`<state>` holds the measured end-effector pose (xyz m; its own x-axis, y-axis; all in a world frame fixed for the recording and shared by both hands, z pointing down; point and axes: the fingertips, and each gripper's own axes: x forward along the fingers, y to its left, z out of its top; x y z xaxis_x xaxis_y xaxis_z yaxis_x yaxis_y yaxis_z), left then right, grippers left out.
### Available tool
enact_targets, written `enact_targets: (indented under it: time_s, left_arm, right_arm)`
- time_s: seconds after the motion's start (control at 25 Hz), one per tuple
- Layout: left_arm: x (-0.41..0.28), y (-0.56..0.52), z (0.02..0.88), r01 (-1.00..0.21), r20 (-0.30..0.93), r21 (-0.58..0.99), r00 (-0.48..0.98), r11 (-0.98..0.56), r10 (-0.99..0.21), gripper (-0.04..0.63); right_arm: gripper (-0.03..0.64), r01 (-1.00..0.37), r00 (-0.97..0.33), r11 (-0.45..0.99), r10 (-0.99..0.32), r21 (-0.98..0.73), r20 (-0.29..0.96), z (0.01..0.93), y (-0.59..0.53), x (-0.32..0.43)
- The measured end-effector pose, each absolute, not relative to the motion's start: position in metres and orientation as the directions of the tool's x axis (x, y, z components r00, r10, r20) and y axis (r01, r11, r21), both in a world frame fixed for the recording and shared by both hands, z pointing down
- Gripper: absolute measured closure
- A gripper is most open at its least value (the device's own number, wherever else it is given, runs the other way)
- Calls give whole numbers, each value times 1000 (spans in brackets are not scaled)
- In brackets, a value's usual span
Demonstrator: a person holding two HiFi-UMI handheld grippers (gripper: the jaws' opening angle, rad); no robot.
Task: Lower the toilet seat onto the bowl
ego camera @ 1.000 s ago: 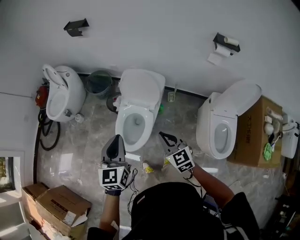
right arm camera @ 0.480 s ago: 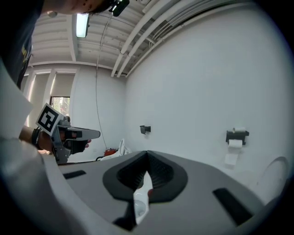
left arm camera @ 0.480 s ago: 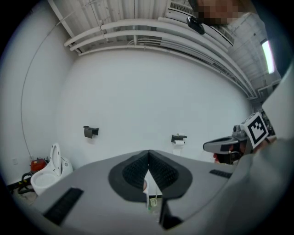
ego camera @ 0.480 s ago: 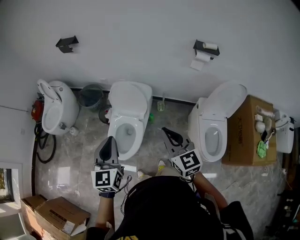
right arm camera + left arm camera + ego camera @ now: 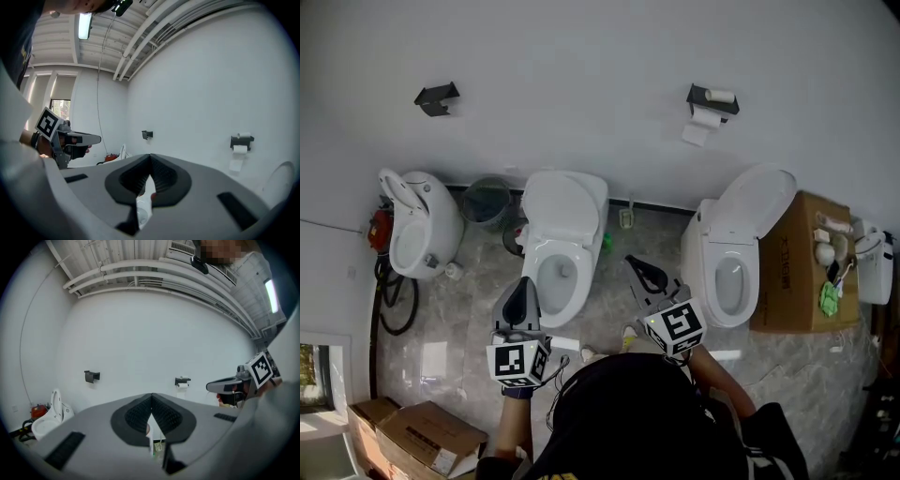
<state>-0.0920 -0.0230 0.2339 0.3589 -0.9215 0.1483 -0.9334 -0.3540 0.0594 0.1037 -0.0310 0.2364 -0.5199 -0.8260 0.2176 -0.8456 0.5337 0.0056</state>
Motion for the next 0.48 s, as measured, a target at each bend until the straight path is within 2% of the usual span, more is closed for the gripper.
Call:
enact_targets:
  time_s: [0.48]
  left_arm:
    - [-94,-29,233,-930,148,58,369,-364,-918,584]
  right_arm:
    - [621,-857,-500,515,-839,18,214,232,-37,108]
